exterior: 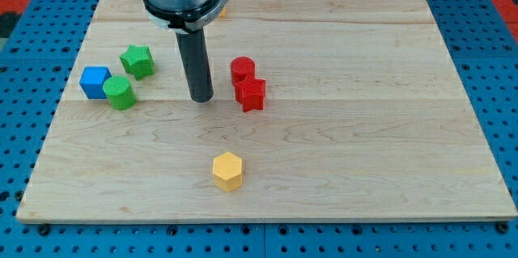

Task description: Move your hand below the green circle

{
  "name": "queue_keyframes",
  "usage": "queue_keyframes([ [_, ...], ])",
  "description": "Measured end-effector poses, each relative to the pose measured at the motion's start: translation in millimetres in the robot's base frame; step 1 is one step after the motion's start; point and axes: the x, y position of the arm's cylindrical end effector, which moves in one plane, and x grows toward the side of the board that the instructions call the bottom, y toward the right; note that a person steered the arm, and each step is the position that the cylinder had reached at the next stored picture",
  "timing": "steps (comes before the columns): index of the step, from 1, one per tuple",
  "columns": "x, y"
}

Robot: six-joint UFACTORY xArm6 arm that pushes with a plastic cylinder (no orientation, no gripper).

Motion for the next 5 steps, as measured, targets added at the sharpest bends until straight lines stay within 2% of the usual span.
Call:
queue_keyframes([
  [2, 39.8, -43.1],
  [5, 63.2, -100.8],
])
